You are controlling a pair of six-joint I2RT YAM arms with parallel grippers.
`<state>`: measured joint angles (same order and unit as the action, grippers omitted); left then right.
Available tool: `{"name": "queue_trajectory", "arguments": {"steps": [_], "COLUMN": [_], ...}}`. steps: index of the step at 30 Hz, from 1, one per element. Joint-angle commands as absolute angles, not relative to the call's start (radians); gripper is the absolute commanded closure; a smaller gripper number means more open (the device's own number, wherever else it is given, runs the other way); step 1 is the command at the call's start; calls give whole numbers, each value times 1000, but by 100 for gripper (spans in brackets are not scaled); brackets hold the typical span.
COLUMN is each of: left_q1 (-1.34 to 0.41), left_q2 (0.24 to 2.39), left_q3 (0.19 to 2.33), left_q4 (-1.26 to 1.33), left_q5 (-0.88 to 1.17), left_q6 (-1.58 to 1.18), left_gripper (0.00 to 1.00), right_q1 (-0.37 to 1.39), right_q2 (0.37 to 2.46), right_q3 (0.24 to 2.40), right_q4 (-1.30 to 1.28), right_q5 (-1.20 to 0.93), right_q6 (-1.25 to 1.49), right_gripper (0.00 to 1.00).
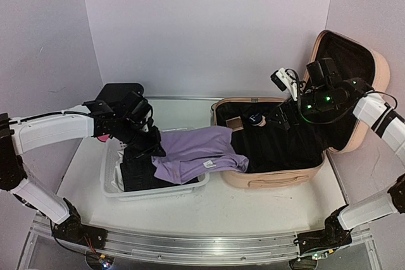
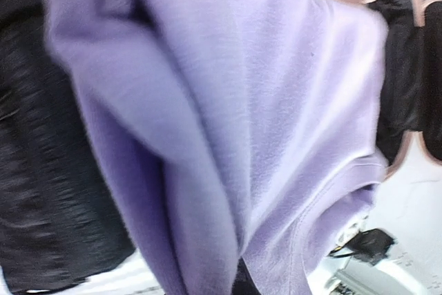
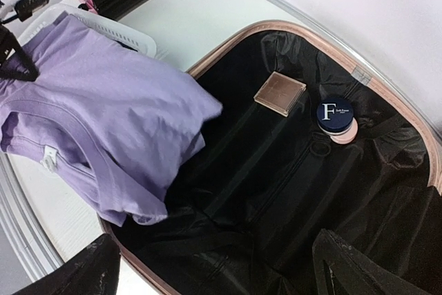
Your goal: Open, take out, and arrange the luggage
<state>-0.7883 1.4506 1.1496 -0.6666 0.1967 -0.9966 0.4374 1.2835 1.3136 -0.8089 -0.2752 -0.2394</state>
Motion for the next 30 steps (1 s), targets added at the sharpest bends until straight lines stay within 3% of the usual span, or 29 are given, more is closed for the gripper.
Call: {"name": "queue_trajectory", "arguments": {"steps": [1, 13, 30], "left_q1": [-741, -719, -668], "left_q2": [1361, 1332, 1245], "left_q3": [1078, 1053, 984], "left_q4": [-676, -697, -916], "left_q5": [153, 10, -116], "left_q6": [-864, -712, -672], "left_gripper": [100, 100, 100], "right_q1": [443, 455, 459], "right_q2": [1246, 1228, 1269], "right_q3": [1355, 1352, 1364], "right_q4": [-819, -864, -874], "right_q5": [-296, -296, -223], "right_q6": [-260, -282, -217], "right_gripper": [2, 2, 2]}}
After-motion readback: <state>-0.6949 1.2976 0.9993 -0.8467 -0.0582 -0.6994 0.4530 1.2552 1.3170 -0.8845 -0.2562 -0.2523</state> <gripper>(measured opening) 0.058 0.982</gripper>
